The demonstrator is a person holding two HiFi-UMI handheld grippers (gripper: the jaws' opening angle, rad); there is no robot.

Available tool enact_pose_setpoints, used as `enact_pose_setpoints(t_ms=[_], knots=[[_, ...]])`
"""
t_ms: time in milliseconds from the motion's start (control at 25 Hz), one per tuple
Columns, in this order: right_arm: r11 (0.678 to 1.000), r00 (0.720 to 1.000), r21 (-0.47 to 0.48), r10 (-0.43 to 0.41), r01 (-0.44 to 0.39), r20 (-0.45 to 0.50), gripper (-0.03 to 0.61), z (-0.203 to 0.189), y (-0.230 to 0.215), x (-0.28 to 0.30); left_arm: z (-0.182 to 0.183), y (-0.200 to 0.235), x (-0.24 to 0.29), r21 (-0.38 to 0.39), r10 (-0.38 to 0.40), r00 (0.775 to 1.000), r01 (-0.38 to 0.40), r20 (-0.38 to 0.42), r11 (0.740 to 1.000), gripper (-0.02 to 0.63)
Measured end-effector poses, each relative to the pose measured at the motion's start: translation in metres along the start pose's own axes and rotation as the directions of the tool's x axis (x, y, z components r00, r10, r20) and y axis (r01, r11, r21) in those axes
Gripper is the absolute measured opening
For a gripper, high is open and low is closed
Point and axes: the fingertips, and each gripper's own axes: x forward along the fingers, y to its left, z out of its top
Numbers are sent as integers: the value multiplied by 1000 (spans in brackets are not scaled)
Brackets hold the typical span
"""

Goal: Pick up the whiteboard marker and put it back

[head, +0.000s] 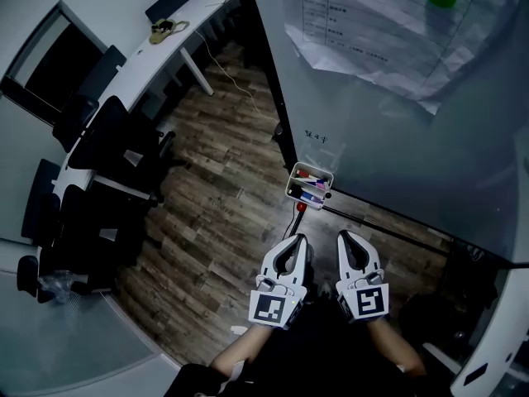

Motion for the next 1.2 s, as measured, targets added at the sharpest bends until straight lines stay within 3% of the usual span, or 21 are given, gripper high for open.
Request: enact_pose_setpoints(t_ms=[240, 440, 800, 1200], knots=[[1000, 1000, -2, -13, 13, -2, 18, -11, -5, 35, -10, 22, 22, -7, -22, 999, 22, -29, 1000, 8], [999, 999, -27, -27, 26, -34, 31, -26, -12, 55, -9, 33, 41, -25, -32, 999, 32, -1, 999, 8], [996, 985, -43, -80, 74, -152, 97, -57, -26, 83, -22, 48, 56, -63, -47, 999, 46, -21, 997, 8], [992, 972, -54, -120, 112, -202, 103, -69, -31, 103, -23, 64, 70, -71, -67, 997, 63, -41, 995, 8]])
